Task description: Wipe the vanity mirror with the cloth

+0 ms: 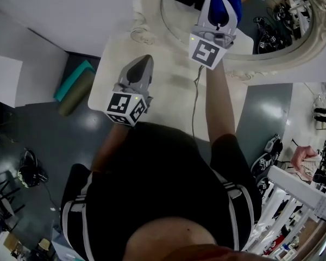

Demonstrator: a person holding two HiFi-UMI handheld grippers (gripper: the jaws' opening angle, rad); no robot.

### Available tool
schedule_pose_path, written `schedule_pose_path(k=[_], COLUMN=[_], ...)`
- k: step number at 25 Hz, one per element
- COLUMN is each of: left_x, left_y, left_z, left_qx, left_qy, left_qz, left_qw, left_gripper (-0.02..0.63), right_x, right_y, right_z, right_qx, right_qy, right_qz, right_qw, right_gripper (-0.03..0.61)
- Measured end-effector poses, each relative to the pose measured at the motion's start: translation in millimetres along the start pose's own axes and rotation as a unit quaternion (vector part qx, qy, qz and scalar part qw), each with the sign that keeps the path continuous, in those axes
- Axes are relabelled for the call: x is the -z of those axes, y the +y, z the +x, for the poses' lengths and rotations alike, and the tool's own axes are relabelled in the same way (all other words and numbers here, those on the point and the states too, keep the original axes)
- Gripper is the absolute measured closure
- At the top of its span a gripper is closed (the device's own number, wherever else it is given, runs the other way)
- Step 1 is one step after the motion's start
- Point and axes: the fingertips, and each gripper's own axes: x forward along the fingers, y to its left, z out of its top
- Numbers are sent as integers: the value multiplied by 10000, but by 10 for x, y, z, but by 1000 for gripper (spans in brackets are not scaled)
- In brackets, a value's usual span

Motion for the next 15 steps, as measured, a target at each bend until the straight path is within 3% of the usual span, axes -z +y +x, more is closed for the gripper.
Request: schedule_pose_path(k=[15], left_x=[28], left_y=[194], left_z=[-233], left_qx=[-203], left_qy=[127], left_qz=[-39], left_qw=[9997], left_gripper=[603], right_x=[111], right_y=[923], right_z=[-50], right_qx=[-653], right_qy=[58], right_qz=[225], right_qw=[9976], right_gripper=[538])
